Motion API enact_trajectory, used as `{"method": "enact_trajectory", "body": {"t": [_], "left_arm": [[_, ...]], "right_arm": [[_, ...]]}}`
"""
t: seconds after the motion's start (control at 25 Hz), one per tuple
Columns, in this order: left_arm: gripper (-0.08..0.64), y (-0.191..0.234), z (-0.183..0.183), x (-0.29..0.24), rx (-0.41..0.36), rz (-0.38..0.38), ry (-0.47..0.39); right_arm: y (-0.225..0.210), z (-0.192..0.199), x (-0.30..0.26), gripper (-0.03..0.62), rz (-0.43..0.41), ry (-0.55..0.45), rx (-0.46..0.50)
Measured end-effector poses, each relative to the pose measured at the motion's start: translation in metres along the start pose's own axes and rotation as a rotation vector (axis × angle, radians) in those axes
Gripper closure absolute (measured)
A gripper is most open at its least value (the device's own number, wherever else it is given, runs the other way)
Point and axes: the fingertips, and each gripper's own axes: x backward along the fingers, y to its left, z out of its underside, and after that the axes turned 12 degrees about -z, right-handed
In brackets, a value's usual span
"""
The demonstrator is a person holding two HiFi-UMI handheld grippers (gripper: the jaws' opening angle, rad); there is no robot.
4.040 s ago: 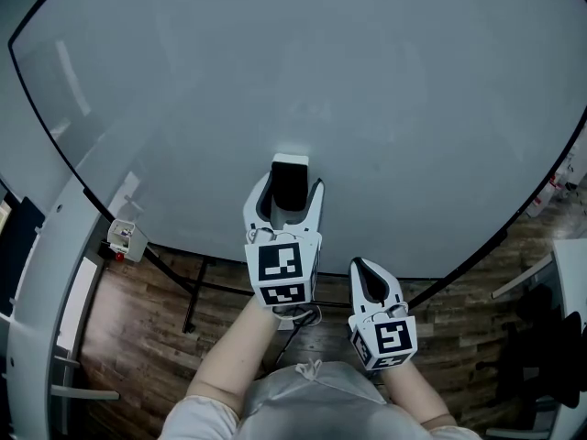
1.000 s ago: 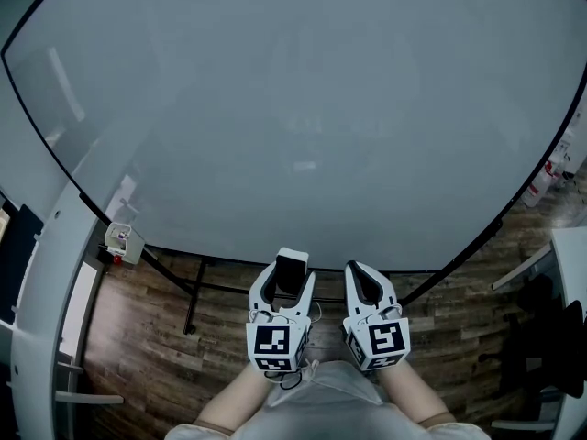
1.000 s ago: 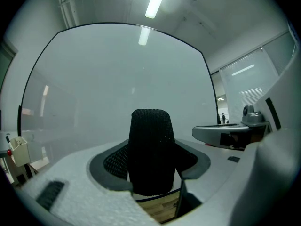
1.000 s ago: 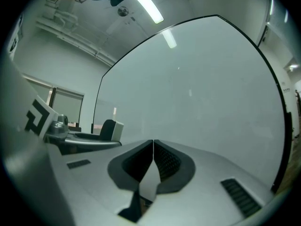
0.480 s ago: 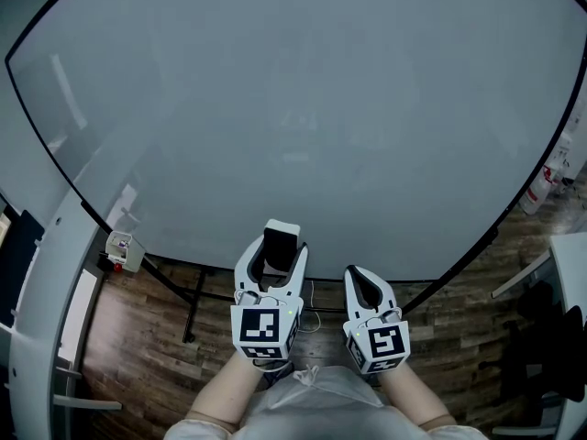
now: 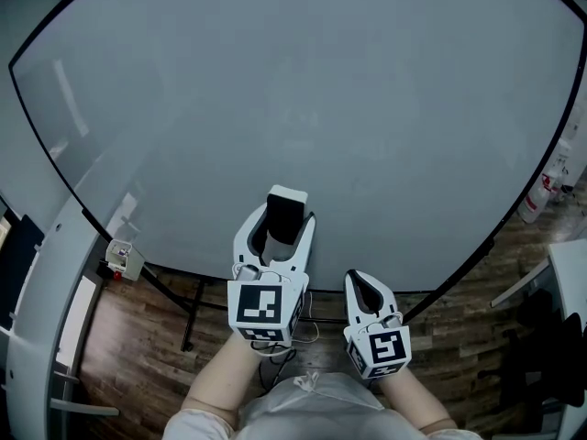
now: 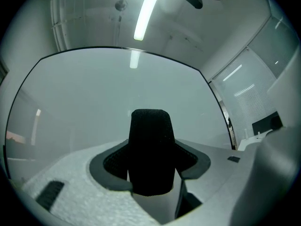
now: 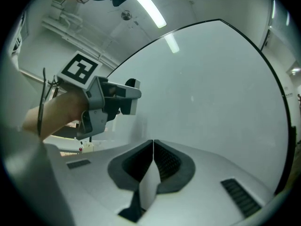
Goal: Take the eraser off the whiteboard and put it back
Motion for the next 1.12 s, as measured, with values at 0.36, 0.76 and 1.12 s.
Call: {"method": "enact_trajectory", "body": {"t": [0.36,0.76,1.12], "left_arm": [[0.295,0.009,0.019,-0.029,-0.049,-0.063,0.024],[0.295,0.011,0.018,-0.036,-0.083,-0.152,-0.013],[0.259,0.003,0.018,-0.036,-0.073,-0.102,-0.045]], "right_arm": [[-0.010,0.003,0.003,0.565,0.025,0.003,-0.010],[-0.016,0.006,-0.004,0.566,0.030,0.010,-0.020],[-0.017,0.008,-0.008,0.566,0.025,0.014,-0.023]]}}
